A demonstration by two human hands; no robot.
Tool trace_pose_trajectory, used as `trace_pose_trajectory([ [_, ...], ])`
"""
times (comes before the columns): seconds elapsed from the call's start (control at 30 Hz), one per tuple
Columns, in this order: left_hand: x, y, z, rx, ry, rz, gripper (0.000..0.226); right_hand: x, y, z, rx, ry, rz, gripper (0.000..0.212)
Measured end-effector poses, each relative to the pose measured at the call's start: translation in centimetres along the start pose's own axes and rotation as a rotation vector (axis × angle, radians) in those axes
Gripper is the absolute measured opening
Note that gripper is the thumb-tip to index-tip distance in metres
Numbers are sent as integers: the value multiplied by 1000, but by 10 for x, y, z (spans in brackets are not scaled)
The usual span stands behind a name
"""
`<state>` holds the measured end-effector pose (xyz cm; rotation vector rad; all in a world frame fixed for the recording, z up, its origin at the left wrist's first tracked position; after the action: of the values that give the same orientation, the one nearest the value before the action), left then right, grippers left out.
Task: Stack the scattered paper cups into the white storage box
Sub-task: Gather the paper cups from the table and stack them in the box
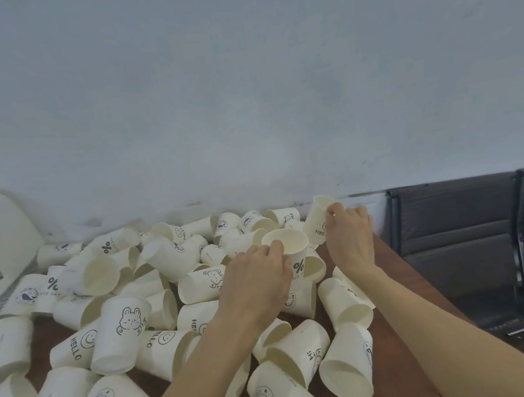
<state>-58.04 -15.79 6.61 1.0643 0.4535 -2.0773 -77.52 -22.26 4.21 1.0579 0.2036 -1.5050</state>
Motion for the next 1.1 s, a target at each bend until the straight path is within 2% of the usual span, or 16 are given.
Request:
trace_pose_trajectory([
  [0.17, -13, 5, -8, -58, 37, -12, 24, -20, 37, -22, -227, 97, -46, 13],
  [0.37, -24, 18, -26, -142, 121, 0, 24, -39, 59, -39, -249, 192, -6, 10],
  [0.6, -48, 31, -53, -155, 119, 0, 26, -60, 92, -67, -265, 318, 79, 14],
  [1.1, -93, 86, -106, -210, 88, -46, 18, -55, 167, -114, -330, 286, 103, 10],
])
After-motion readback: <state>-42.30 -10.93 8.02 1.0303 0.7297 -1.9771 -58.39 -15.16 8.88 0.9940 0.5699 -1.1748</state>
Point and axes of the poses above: each hand's wrist, its own z-axis towards the middle knuckle, its own x-axis out of the palm, y = z × x, the point moved 8 cm from there along z, towards the middle knuckle, and after that the axes turned 10 degrees about x, right-handed, at the moved point
